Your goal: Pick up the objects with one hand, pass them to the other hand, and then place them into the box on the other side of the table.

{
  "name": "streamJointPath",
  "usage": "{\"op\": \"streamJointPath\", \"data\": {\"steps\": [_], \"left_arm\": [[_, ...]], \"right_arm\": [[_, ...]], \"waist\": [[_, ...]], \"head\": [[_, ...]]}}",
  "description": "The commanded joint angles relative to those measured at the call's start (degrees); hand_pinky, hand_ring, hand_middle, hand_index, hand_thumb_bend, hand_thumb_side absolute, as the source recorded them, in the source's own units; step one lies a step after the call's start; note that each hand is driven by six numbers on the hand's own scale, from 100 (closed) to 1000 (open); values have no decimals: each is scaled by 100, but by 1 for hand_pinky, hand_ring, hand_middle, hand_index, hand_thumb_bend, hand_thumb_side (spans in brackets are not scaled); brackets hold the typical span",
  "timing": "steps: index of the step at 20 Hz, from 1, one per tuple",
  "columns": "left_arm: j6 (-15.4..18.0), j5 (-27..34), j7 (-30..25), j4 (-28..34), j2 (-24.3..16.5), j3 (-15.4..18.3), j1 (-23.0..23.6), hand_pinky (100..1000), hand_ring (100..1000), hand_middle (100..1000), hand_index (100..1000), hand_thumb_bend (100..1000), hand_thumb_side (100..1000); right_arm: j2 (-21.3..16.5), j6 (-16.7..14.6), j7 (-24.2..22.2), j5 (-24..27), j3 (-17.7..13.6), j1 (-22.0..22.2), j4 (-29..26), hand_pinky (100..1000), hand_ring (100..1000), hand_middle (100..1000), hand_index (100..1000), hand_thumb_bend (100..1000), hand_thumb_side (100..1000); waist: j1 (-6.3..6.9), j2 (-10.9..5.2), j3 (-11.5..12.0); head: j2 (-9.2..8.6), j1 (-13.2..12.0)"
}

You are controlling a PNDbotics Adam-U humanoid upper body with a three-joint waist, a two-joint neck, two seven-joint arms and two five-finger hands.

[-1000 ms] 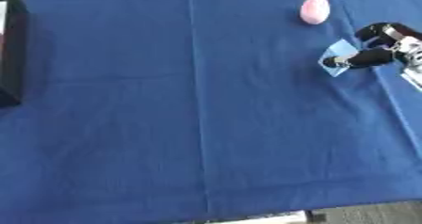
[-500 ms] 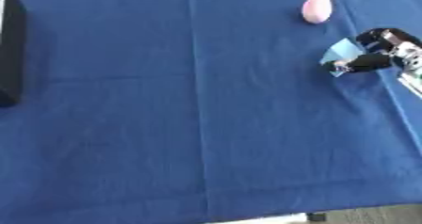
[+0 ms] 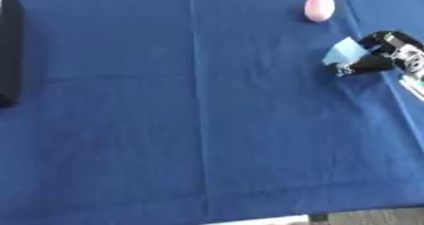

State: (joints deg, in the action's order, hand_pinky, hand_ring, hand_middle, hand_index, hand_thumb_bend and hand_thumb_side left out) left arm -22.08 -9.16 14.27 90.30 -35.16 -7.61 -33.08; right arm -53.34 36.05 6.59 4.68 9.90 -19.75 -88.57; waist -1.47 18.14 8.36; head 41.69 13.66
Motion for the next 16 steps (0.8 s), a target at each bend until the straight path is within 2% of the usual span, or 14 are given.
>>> {"op": "streamJointPath", "data": {"steps": [1, 8, 11, 14, 15, 16], "left_arm": [[8, -14, -13, 44, -94, 64, -62, 832, 753, 717, 729, 100, 733], [1, -22, -8, 8, -82, 76, -44, 833, 754, 718, 729, 100, 734], [0, -24, -8, -12, -73, 78, -35, 834, 754, 718, 729, 100, 735], [-1, -27, -4, -31, -67, 80, -34, 834, 754, 718, 729, 100, 736], [-2, -28, -3, -35, -66, 82, -34, 834, 754, 718, 729, 100, 737], [-5, -28, -1, -38, -64, 83, -34, 834, 754, 718, 729, 100, 737]], "right_arm": [[-155, -9, 52, 100, -81, -70, -1, 759, 870, 796, 807, 680, 303], [-158, 37, 79, 241, -72, -45, 6, 758, 855, 750, 756, 590, 282], [-159, 76, 84, 294, -66, -47, 5, 757, 844, 731, 736, 513, 245], [-160, 122, 98, 325, -61, -48, -4, 757, 843, 730, 735, 507, 244], [-157, 142, 103, 332, -59, -42, 3, 756, 834, 722, 728, 457, 198], [-152, 170, 108, 343, -56, -37, 15, 755, 832, 720, 727, 445, 184]], "waist": [[9, -80, 7], [11, -82, 4], [11, -82, 2], [11, -82, 1], [11, -79, 3], [12, -76, 8]], "head": [[-57, 8], [-47, -1], [-49, 1], [-46, 2], [-45, 1], [-45, 2]]}}
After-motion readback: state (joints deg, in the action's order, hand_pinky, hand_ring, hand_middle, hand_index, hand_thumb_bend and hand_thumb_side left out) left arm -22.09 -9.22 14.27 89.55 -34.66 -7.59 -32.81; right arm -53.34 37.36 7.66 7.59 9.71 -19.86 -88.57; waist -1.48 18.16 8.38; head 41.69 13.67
